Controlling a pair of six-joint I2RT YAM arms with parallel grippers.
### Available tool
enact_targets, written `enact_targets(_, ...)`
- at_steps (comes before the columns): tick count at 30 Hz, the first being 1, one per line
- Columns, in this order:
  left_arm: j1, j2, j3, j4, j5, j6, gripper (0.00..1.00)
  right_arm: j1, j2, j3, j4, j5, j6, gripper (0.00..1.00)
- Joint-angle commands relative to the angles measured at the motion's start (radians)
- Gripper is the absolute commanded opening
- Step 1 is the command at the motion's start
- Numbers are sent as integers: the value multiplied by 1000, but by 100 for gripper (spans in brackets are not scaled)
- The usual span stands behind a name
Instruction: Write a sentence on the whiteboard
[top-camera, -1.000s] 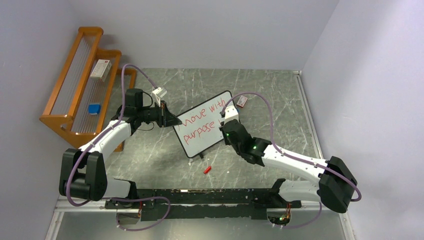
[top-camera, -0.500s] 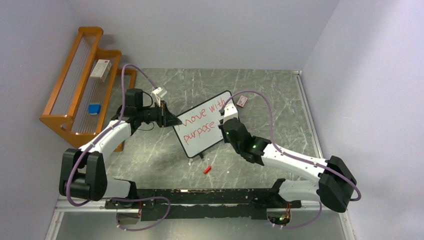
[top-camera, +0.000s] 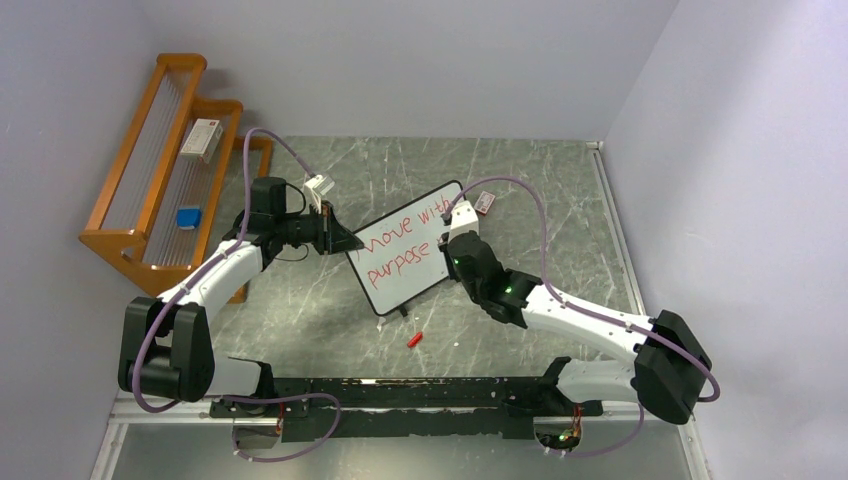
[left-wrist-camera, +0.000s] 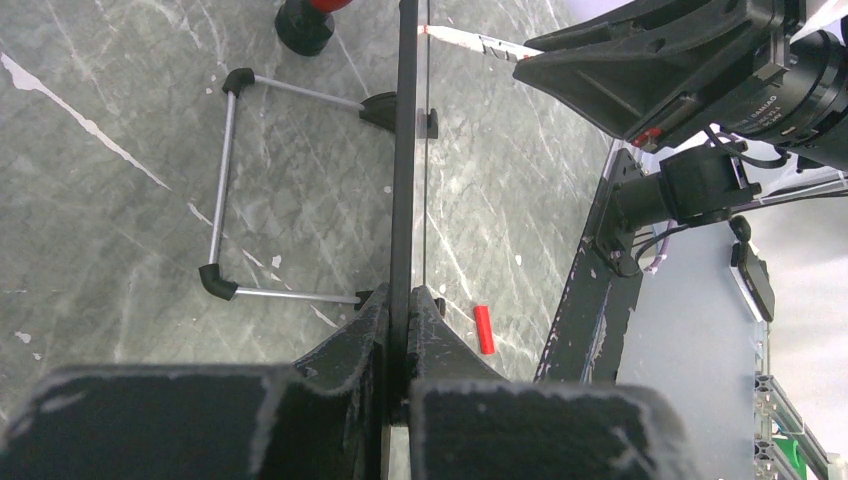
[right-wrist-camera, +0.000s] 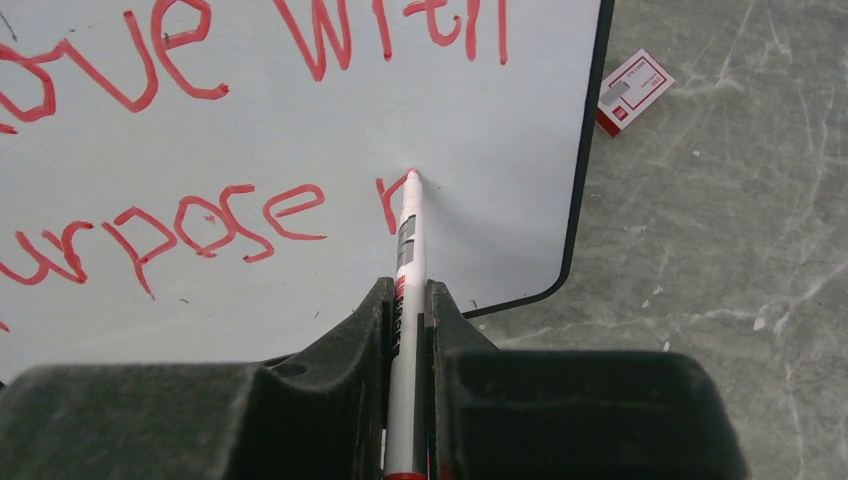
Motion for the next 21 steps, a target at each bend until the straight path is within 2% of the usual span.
enact_targets(1, -22, 49, -27, -110, -106, 57, 5, -18, -1, 9, 24, 15, 3, 0)
enact_targets(21, -22, 49, -27, -111, -112, 58, 5, -20, -45, -46, -64, -22, 61, 0)
